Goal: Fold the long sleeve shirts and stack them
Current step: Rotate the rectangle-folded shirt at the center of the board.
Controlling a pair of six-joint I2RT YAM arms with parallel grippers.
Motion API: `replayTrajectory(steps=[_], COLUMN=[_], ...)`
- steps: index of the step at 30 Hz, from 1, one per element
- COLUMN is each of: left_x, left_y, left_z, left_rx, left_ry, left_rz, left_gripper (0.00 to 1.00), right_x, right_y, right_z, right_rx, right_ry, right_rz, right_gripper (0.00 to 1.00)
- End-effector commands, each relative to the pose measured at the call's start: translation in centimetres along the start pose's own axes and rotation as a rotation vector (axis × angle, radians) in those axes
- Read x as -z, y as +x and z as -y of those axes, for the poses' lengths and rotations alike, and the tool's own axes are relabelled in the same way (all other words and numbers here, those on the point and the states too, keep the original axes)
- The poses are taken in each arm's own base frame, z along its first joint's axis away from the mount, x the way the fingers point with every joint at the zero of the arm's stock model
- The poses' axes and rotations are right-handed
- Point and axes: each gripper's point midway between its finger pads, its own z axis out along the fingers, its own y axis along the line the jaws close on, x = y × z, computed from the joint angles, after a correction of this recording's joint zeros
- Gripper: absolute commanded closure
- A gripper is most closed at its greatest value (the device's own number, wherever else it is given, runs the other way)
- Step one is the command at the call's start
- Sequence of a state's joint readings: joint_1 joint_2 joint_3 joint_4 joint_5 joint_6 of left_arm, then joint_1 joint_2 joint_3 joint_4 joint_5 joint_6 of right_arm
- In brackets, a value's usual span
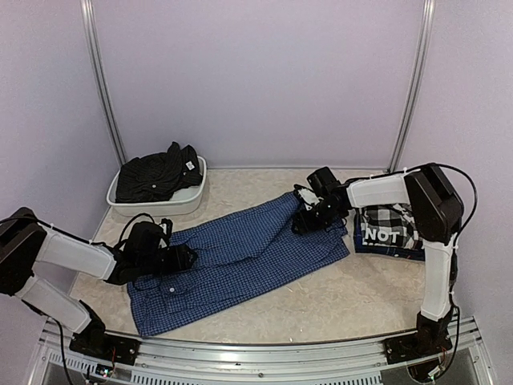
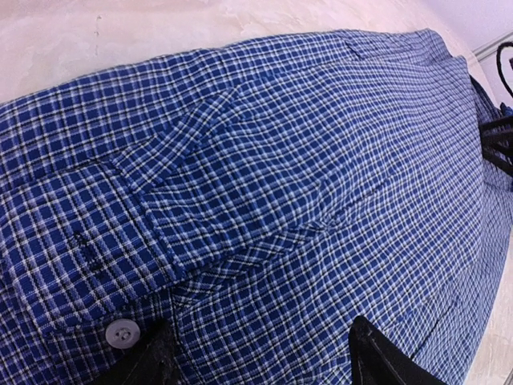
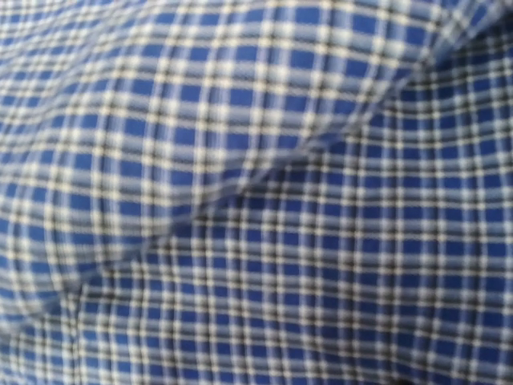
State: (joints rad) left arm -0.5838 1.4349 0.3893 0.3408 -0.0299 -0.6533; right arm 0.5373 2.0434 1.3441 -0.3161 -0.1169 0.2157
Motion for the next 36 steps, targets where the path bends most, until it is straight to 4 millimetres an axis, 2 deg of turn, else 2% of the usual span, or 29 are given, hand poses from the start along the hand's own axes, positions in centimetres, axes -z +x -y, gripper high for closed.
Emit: replayTrajectory(steps=[1, 4, 7, 9, 13, 17, 20, 21, 27, 33, 36], left_x=[0.6, 0.6, 0.6, 0.7, 1.3, 2.4, 2.7, 2.8, 2.6, 1.5, 0.9], left_y=[4.0, 4.2, 4.2, 3.7, 2.1, -0.1, -1.2, -1.4, -2.9, -3.0, -2.3], left_z=[-2.2, -0.1, 3.1, 4.9, 6.5, 7.2, 7.3, 7.4, 6.9, 5.5, 5.1], left_rx=[0.027, 0.008, -0.041, -0.081, -0.117, -0.156, -0.177, -0.184, -0.194, -0.176, -0.175], left_ry=[-0.091, -0.039, 0.033, 0.06, 0.077, 0.074, 0.072, 0.075, 0.08, 0.094, 0.1], left_rz=[-0.108, -0.109, -0.117, -0.102, -0.055, 0.011, 0.032, 0.033, 0.052, 0.018, -0.024], left_gripper=[0.3, 0.3, 0.3, 0.29, 0.28, 0.26, 0.24, 0.23, 0.2, 0.2, 0.2], right_x=[-2.8, -3.6, -3.3, -2.5, -0.1, 2.7, 4.1, 4.1, 5.5, 4.8, 3.8], right_y=[1.1, -0.5, -2.7, -4.3, -6.9, -7.5, -6.0, -4.6, 0.2, 3.4, 3.9], right_z=[2.2, 2.4, 2.4, 2.1, 0.6, -0.9, -1.5, -2.0, -4.4, -4.9, -4.4], right_rx=[0.086, 0.126, 0.164, 0.2, 0.23, 0.221, 0.17, 0.156, 0.1, 0.036, 0.024], right_ry=[0.039, 0.046, 0.057, 0.053, 0.007, -0.048, -0.071, -0.083, -0.109, -0.11, -0.092], right_rz=[-0.111, -0.093, -0.048, -0.008, 0.066, 0.13, 0.133, 0.113, 0.078, 0.038, 0.023], right_gripper=[0.3, 0.29, 0.27, 0.26, 0.25, 0.24, 0.25, 0.25, 0.25, 0.26, 0.26])
